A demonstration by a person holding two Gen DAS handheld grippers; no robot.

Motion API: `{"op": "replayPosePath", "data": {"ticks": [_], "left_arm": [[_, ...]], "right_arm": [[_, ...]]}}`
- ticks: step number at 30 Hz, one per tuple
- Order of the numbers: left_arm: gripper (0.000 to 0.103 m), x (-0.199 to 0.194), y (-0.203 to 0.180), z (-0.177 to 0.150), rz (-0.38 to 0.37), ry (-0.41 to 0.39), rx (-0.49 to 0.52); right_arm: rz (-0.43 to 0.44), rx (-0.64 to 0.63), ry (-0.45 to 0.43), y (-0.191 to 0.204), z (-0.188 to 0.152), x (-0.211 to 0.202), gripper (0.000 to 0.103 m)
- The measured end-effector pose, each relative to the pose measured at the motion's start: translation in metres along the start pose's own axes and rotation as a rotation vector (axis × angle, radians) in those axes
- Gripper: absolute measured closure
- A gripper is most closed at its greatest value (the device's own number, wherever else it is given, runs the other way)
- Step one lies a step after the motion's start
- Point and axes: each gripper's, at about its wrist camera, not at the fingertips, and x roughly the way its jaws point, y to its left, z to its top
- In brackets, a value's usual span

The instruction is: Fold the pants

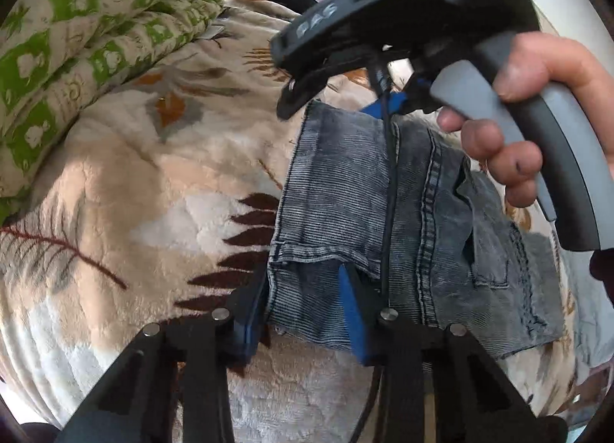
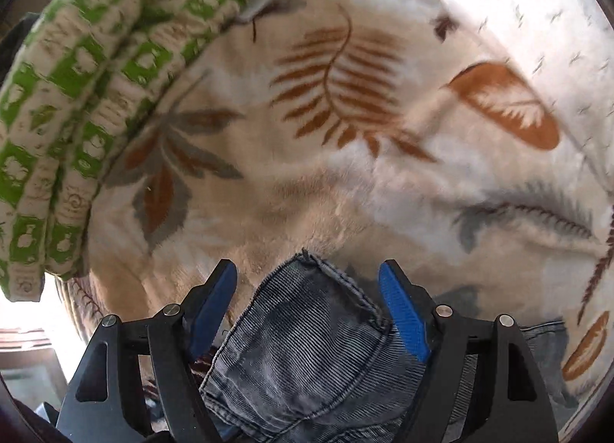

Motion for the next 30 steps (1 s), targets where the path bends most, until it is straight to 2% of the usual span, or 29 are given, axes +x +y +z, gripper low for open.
{"op": "replayPosePath", "data": {"ticks": [2,3,4,5,6,7,9,12,16,21,24,30], "left_arm": [[0.071,0.002,0.0,0.001,-0.01,0.001,0.001],[0.074,0.002,0.001,0.002,-0.017,0.002,-0.007],[0.078,0.002,0.002,0.003,-0.017,0.001,-0.012],[0.079,0.003,0.004,0.003,-0.019,0.002,-0.014],[0.083,0.003,0.005,0.004,-0.025,0.0,-0.02],[0.083,0.003,0.008,0.005,-0.037,-0.002,-0.031],[0.084,0.002,0.012,0.007,-0.062,-0.003,-0.051],[0.084,-0.002,0.009,0.007,-0.083,-0.025,-0.047],[0.084,-0.015,0.0,0.006,-0.115,-0.077,-0.015],[0.084,-0.031,-0.014,0.003,-0.192,-0.123,0.023],[0.084,-0.04,-0.031,0.002,-0.227,-0.145,0.069],[0.085,-0.055,-0.089,0.004,-0.363,-0.161,0.152]], "right_arm": [[-0.041,0.001,0.036,-0.002,-0.003,0.011,0.03],[-0.054,0.007,0.048,-0.003,-0.004,0.015,0.037],[-0.06,0.019,0.06,-0.006,-0.006,0.019,0.049],[-0.072,0.035,0.058,-0.008,-0.009,0.022,0.052],[-0.071,0.038,0.04,-0.009,-0.01,0.02,0.056],[-0.074,0.035,0.024,-0.008,-0.012,0.018,0.069],[-0.09,0.029,-0.006,-0.007,-0.017,0.008,0.078],[-0.104,0.016,-0.054,-0.006,-0.027,-0.01,0.086],[-0.083,0.031,-0.132,-0.012,-0.042,-0.042,0.088],[-0.071,0.049,-0.234,-0.024,-0.068,-0.085,0.088],[-0.059,0.071,-0.301,-0.03,-0.088,-0.108,0.089],[-0.04,0.125,-0.406,-0.067,-0.127,-0.143,0.091]]}}
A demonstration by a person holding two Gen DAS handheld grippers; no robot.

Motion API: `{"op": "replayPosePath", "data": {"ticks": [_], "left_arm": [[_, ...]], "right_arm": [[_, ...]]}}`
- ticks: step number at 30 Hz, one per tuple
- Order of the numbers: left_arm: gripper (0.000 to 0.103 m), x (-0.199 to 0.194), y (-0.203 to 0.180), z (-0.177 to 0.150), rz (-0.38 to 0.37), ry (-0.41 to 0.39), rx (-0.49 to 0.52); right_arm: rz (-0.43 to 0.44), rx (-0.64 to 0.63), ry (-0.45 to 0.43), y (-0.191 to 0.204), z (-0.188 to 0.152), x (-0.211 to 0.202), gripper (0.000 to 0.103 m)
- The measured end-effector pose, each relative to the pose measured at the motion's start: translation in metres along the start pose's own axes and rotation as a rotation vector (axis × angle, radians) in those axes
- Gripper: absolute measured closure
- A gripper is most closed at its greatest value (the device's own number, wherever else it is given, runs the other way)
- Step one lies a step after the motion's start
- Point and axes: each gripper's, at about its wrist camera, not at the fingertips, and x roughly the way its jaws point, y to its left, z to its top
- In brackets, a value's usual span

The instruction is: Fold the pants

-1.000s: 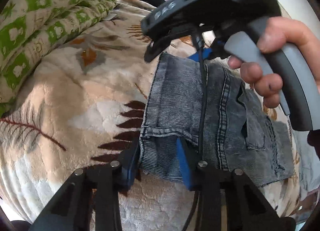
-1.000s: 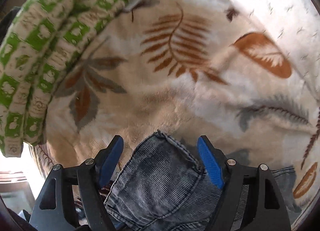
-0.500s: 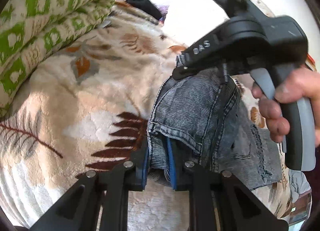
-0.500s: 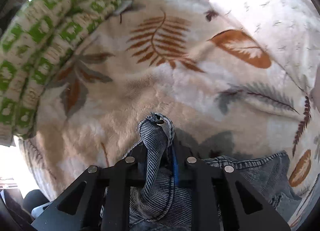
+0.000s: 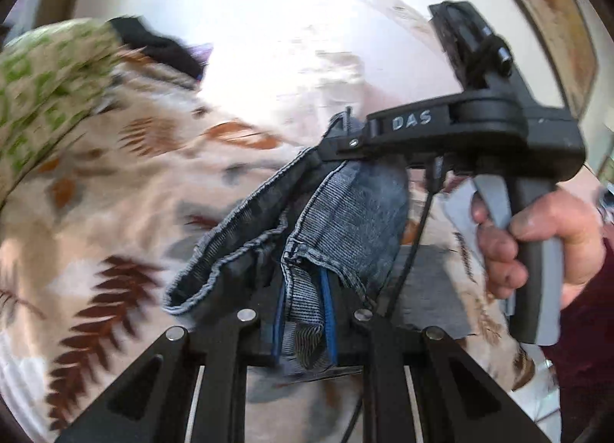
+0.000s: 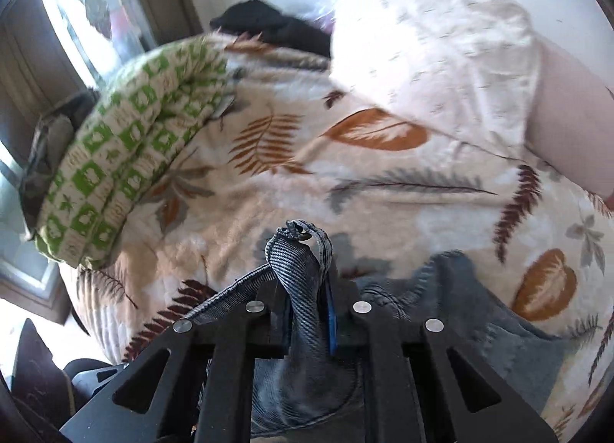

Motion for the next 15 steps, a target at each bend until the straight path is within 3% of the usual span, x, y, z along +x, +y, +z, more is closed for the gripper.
{"op": "replayPosePath", "data": {"ticks": [7,15], "left_arm": [[0.085,0.04,-0.089,0.008,-0.094,0.038,0.128],[0.084,0.106,-0.186,-0.015,-0.174,0.135,0.277]], "right_arm": [[-0.022,0.119,-0.086,-0.093,-0.039,-0.051,0.091],[-0.03,0.307,-0.178,-0.209,-0.094,-0.079,0.091]]}}
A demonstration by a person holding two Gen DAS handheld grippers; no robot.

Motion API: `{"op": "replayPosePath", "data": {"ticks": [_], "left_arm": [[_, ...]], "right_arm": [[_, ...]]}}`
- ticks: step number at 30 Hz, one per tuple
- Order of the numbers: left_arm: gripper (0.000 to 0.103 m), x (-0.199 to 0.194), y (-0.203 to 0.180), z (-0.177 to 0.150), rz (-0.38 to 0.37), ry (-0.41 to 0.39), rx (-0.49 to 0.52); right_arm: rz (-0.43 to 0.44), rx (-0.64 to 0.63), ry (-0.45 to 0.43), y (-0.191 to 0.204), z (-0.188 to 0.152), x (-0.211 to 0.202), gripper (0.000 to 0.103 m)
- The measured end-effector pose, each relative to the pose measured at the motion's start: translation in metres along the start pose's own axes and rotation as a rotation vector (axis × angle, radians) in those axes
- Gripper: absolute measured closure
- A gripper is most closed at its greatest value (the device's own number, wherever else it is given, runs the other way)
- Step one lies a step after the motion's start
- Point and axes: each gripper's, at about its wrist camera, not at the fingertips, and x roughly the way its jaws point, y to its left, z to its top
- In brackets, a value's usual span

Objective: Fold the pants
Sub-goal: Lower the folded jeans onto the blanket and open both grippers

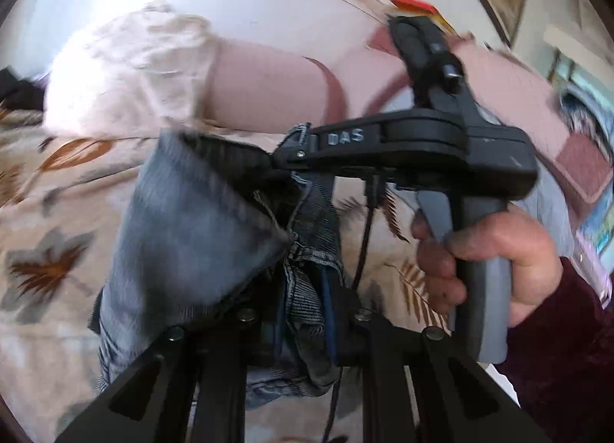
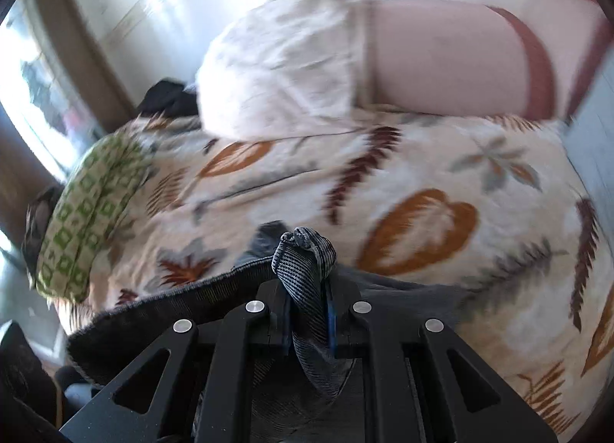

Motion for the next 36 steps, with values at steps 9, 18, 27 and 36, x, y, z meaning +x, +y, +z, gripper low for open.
{"op": "replayPosePath", "data": {"ticks": [9,18,27,36], "left_arm": [[0.071,-0.022,-0.03,-0.014,0.03,0.027,0.271],[0.039,-0.065,0.047,-0.006,0.198,-0.068,0.136],[0.039,-0.024,0.054,-0.019,0.293,-0.033,0.187],[0.035,-0.001,0.025,-0.043,0.299,0.012,0.312]], "right_arm": [[-0.111,0.163,-0.015,-0.105,-0.038,0.011,0.083],[-0.269,0.227,-0.185,-0.107,-0.05,-0.059,0.053],[-0.169,0.003,-0.262,-0.006,-0.056,-0.115,0.046],[-0.194,0.072,-0.04,-0.01,-0.142,-0.041,0.048]]}}
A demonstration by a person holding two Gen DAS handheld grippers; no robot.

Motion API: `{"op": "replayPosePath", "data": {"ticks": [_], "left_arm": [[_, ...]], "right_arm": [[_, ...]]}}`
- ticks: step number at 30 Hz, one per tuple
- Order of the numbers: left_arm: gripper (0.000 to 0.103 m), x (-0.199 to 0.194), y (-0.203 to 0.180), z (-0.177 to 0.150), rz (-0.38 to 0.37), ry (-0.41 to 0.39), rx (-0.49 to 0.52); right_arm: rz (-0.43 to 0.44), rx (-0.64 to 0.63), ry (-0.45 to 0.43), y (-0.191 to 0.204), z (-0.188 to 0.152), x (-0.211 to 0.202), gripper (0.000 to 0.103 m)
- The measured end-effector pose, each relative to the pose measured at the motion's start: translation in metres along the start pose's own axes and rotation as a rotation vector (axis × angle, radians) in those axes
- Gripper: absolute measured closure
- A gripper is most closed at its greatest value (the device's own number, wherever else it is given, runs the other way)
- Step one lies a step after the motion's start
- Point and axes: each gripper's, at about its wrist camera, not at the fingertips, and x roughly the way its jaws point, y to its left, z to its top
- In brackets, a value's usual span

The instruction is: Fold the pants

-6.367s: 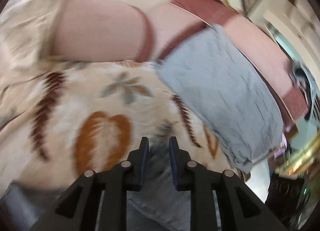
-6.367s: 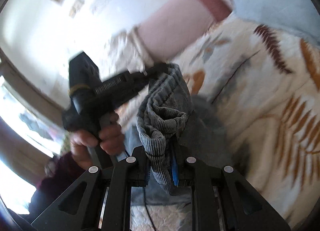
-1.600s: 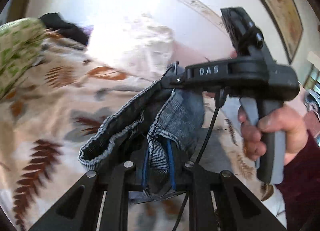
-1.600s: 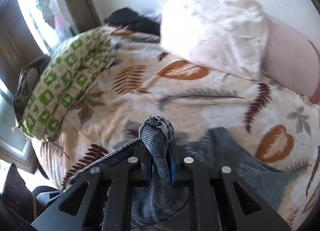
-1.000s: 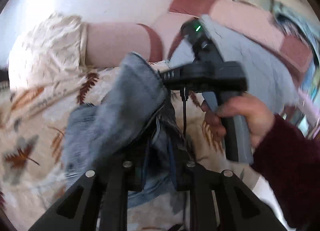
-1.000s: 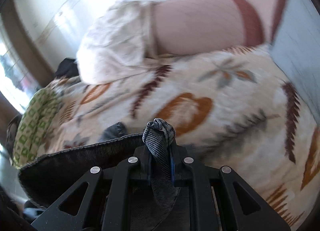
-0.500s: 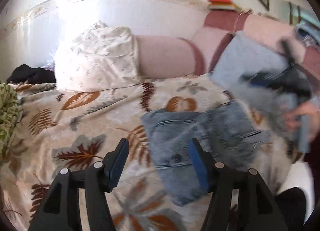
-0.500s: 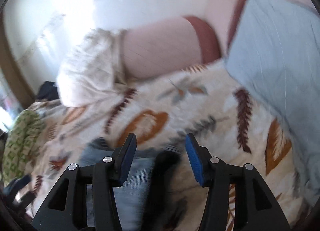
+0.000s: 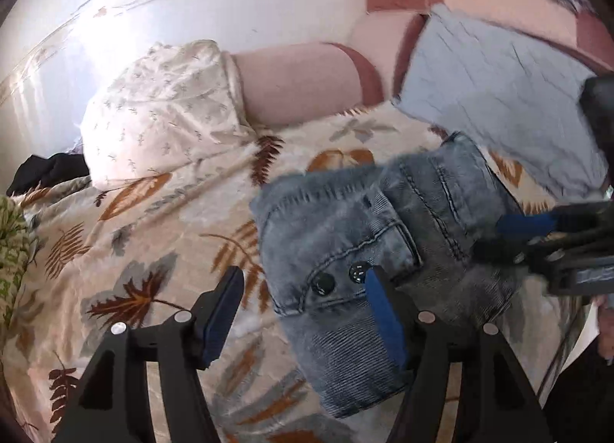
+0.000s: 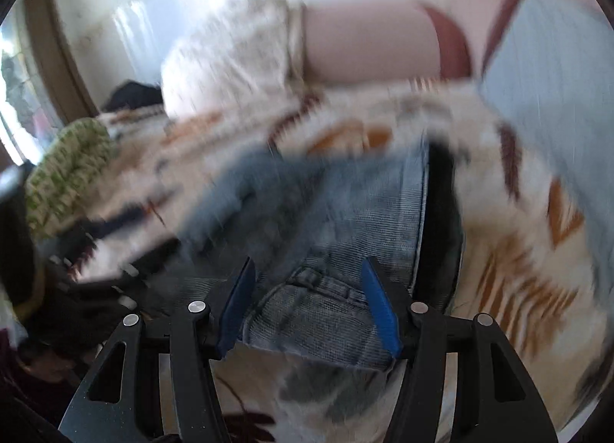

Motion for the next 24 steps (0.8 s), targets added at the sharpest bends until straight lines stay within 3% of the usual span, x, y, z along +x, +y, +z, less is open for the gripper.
{"op": "replayPosePath", "data": {"ticks": [3,7,10,12,18,20,24], "left_arm": [[0.035,0.011,-0.013,-0.009,0.007,0.033,0.049],[0.035,0.012,-0.014,-0.01,-0.008,0.028,0.051],[0.035,0.007,0.001,-0.005,-0.046,0.016,-0.024],[0.035,0.005,0.01,-0.002,-0.051,0.005,-0.062],[0.035,0.006,0.023,0.003,-0.04,-0.038,-0.116],[0.035,0.009,0.022,0.004,-0.03,-0.041,-0.108],[0.035,0.012,0.018,0.008,-0.021,-0.067,-0.114]], "right_arm": [[0.014,0.12,0.103,-0.024,-0.017,0.03,0.05],[0.052,0.126,0.09,-0.031,-0.019,0.03,0.049],[0.132,0.215,0.083,-0.047,-0.014,0.02,0.051],[0.178,0.299,0.019,-0.064,-0.008,0.004,0.049],[0.157,0.452,-0.163,-0.106,0.018,-0.029,0.047],[0.136,0.416,-0.221,-0.102,0.031,-0.032,0.047],[0.174,0.273,-0.247,-0.071,0.05,-0.025,0.047]]}}
